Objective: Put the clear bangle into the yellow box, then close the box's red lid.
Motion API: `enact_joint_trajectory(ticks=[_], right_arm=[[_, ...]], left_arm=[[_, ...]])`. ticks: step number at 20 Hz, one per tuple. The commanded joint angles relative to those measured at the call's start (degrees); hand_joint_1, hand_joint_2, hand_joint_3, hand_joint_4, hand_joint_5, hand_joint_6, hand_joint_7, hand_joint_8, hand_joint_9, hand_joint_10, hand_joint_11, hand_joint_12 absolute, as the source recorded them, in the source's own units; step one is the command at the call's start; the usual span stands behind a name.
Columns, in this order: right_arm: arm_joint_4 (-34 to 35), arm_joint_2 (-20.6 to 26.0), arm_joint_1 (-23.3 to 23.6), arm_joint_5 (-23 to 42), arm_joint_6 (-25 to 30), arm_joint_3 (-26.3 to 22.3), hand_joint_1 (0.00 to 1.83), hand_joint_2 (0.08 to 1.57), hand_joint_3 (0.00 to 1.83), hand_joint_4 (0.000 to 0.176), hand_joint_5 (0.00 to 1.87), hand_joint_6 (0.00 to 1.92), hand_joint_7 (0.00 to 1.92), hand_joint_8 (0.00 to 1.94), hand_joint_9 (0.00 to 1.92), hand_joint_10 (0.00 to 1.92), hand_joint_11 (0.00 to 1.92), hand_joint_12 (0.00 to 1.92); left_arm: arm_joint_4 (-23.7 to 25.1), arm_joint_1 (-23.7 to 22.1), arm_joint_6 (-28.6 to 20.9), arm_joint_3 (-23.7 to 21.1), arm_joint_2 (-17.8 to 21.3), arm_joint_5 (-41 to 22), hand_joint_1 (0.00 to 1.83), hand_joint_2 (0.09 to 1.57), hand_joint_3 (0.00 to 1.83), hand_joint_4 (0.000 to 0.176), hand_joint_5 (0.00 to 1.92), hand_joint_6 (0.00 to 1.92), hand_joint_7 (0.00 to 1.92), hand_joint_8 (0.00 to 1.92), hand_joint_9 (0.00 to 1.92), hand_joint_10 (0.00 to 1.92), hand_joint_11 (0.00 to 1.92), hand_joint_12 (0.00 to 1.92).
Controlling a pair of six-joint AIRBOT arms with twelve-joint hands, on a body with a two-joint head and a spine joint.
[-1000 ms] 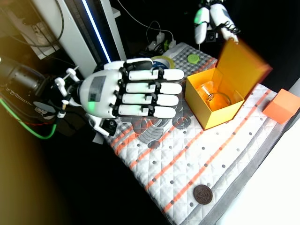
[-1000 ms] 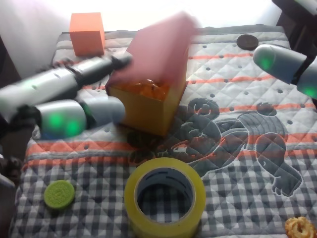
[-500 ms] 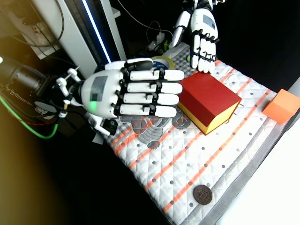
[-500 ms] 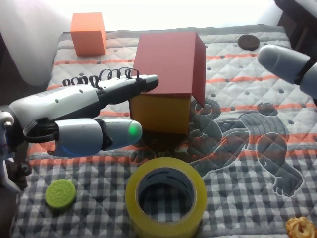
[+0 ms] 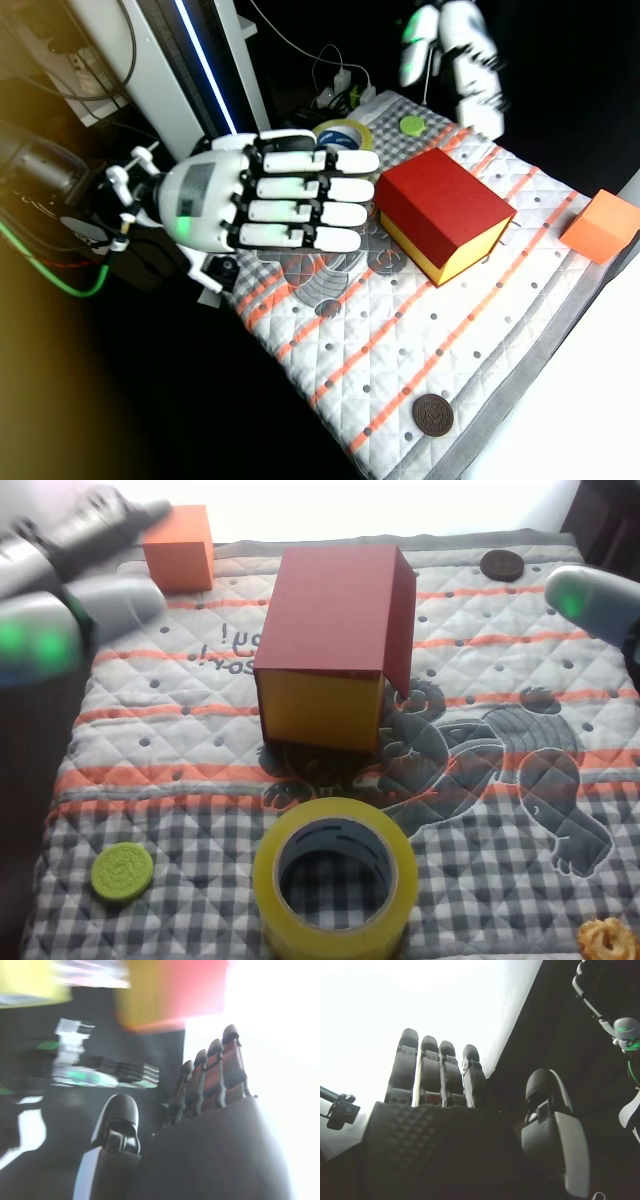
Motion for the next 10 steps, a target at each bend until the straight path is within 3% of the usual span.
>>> enact_joint_trajectory(ticks=[1, 3, 4, 5, 6, 7, 8, 9, 10], right_arm=[[-0.22, 0.6, -0.12, 8.19, -0.14, -0.29, 0.0, 1.28, 0.0, 0.033, 0.08, 0.0, 0.07, 0.01, 0.03, 0.0, 0.01, 0.08], [0.18, 1.86, -2.31, 10.56, -0.34, -1.31, 0.01, 1.25, 0.0, 0.074, 0.07, 0.01, 0.07, 0.01, 0.0, 0.0, 0.0, 0.0], [1.04, 2.76, -4.26, 12.07, -0.34, -2.09, 0.08, 1.25, 0.0, 0.072, 0.09, 0.01, 0.08, 0.01, 0.0, 0.0, 0.0, 0.0], [2.11, 3.69, -6.49, 14.08, -0.42, -2.95, 0.22, 1.27, 0.0, 0.049, 0.09, 0.01, 0.08, 0.01, 0.0, 0.0, 0.0, 0.0], [2.7, 4.13, -7.63, 15.12, -0.6, -3.45, 0.26, 1.25, 0.0, 0.061, 0.1, 0.01, 0.1, 0.01, 0.0, 0.0, 0.0, 0.0], [3.51, 4.6, -8.97, 16.22, -0.87, -4.02, 0.38, 1.23, 0.0, 0.042, 0.11, 0.0, 0.15, 0.01, 0.02, 0.0, 0.0, 0.0], [3.81, 4.77, -9.91, 16.73, -0.92, -4.26, 0.41, 1.25, 0.0, 0.027, 0.12, 0.0, 0.16, 0.01, 0.05, 0.01, 0.02, 0.01], [3.88, 4.86, -10.58, 16.85, -0.92, -4.4, 0.45, 1.27, 0.0, 0.029, 0.14, 0.0, 0.2, 0.01, 0.1, 0.01, 0.04, 0.03], [3.96, 5.01, -11.69, 16.84, -0.92, -4.62, 0.46, 1.27, 0.0, 0.029, 0.16, 0.0, 0.24, 0.0, 0.15, 0.01, 0.07, 0.05]], left_arm=[[-1.11, 0.27, -0.21, -0.37, 0.21, -14.0, 0.0, 1.55, 0.01, 0.0, 0.04, 0.0, 0.02, 0.0, 0.11, 0.01, 0.12, 0.08], [-4.38, 2.27, -1.29, -0.96, 0.28, -21.23, 0.0, 1.56, 0.01, 0.0, 0.01, 0.0, 0.01, 0.0, 0.06, 0.0, 0.09, 0.07], [-5.32, 3.43, -3.66, -0.81, 0.26, -23.9, 0.0, 1.55, 0.01, 0.0, 0.0, 0.0, 0.0, 0.0, 0.06, 0.0, 0.04, 0.05], [-6.03, 4.95, -8.26, -0.16, 0.2, -27.18, 0.0, 1.48, 0.0, 0.0, 0.0, 0.0, 0.01, 0.0, 0.08, 0.01, 0.01, 0.04], [-6.2, 5.71, -11.4, 0.22, 0.08, -29.11, 0.0, 1.44, 0.0, 0.0, 0.0, 0.0, 0.02, 0.0, 0.1, 0.01, 0.02, 0.06], [-6.26, 6.97, -14.9, 0.7, -0.19, -31.33, 0.0, 1.4, 0.0, 0.0, 0.0, 0.0, 0.04, 0.01, 0.1, 0.0, 0.09, 0.09], [-6.22, 8.25, -17.69, 0.77, -0.38, -33.13, 0.1, 1.28, 0.0, 0.0, 0.04, 0.01, 0.09, 0.01, 0.14, 0.01, 0.11, 0.31], [-6.07, 9.19, -19.13, 0.67, -0.43, -34.34, 0.16, 1.19, 0.0, 0.0, 0.08, 0.01, 0.13, 0.01, 0.18, 0.01, 0.04, 0.53], [-6.11, 11.21, -21.33, 0.5, -0.35, -36.42, 0.21, 1.18, 0.0, 0.0, 0.1, 0.01, 0.15, 0.01, 0.19, 0.01, 0.01, 0.53]])
